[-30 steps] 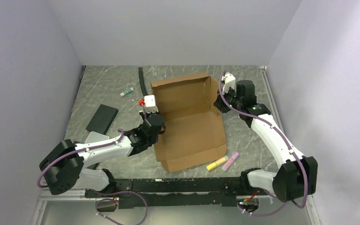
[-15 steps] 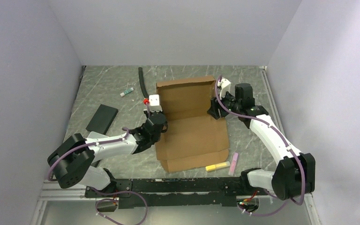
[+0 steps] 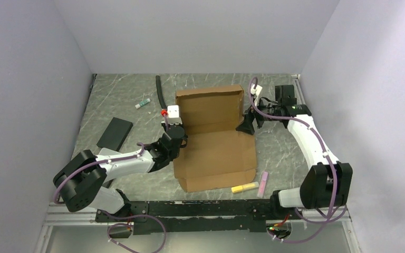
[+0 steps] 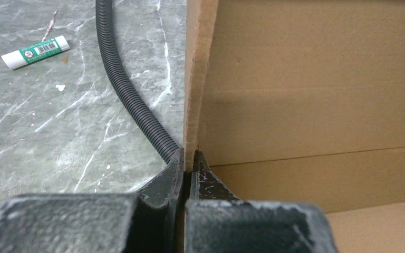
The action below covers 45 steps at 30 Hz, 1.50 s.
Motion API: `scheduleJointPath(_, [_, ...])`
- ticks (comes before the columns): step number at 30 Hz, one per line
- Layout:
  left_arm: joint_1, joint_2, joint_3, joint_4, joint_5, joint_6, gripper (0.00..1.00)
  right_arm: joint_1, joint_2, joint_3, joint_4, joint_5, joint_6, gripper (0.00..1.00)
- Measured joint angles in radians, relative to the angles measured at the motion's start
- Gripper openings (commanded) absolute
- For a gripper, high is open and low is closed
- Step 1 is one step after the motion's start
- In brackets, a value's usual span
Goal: Fold the paper box
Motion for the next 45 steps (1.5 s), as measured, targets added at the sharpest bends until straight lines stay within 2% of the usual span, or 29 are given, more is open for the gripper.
scheduleJointPath(5, [0.002, 0.0, 0.0, -0.001, 0.002, 0.003, 0.0, 0.002, 0.059, 0.111, -0.193, -0.112, -0.18, 0.89])
scheduleJointPath(8, [0.004, 0.0, -0.002, -0.001, 0.002, 0.003, 0.0, 0.002, 0.058, 0.115, -0.23, -0.137, -0.201, 0.88])
scheduleJointPath(12, [0.006, 0.0, -0.002, -0.001, 0.003, 0.004, 0.0, -0.003, 0.059, 0.114, -0.227, -0.151, -0.177, 0.8])
scheduleJointPath(16, [0.006, 0.0, -0.002, -0.002, 0.006, 0.006, 0.0, -0.009, 0.082, 0.125, -0.237, -0.165, -0.185, 0.66])
scheduleJointPath(20, [0.008, 0.0, -0.002, -0.004, 0.006, 0.006, 0.0, -0.012, 0.141, 0.172, -0.285, -0.164, -0.231, 0.57])
scheduleJointPath(26, [0.011, -0.003, -0.005, -0.008, 0.007, 0.006, 0.0, -0.032, 0.201, 0.246, -0.34, -0.155, -0.302, 0.34])
scheduleJointPath(29, [0.012, -0.007, -0.005, -0.008, 0.01, 0.006, 0.0, -0.033, 0.203, 0.251, -0.332, -0.136, -0.304, 0.26])
scheduleJointPath(33, [0.013, -0.008, -0.005, -0.008, 0.011, 0.006, 0.0, -0.033, 0.199, 0.232, -0.254, -0.096, -0.26, 0.06])
scheduleJointPath(34, [0.014, -0.008, -0.005, -0.008, 0.013, 0.006, 0.0, -0.032, 0.196, 0.221, -0.227, -0.084, -0.243, 0.06])
scheduleJointPath(35, [0.015, -0.008, -0.005, -0.008, 0.013, 0.006, 0.0, -0.031, 0.192, 0.208, -0.197, -0.071, -0.222, 0.11])
scheduleJointPath(41, [0.016, -0.008, -0.007, -0.008, 0.014, 0.005, 0.0, -0.017, 0.151, 0.102, 0.01, 0.035, -0.064, 0.64])
scheduleJointPath(43, [0.016, -0.008, -0.013, -0.007, 0.015, 0.003, 0.0, -0.015, 0.129, 0.059, 0.074, 0.064, -0.022, 0.73])
scheduleJointPath(45, [0.017, -0.008, -0.017, -0.008, 0.019, 0.003, 0.0, -0.014, 0.119, 0.036, 0.113, 0.08, 0.014, 0.74])
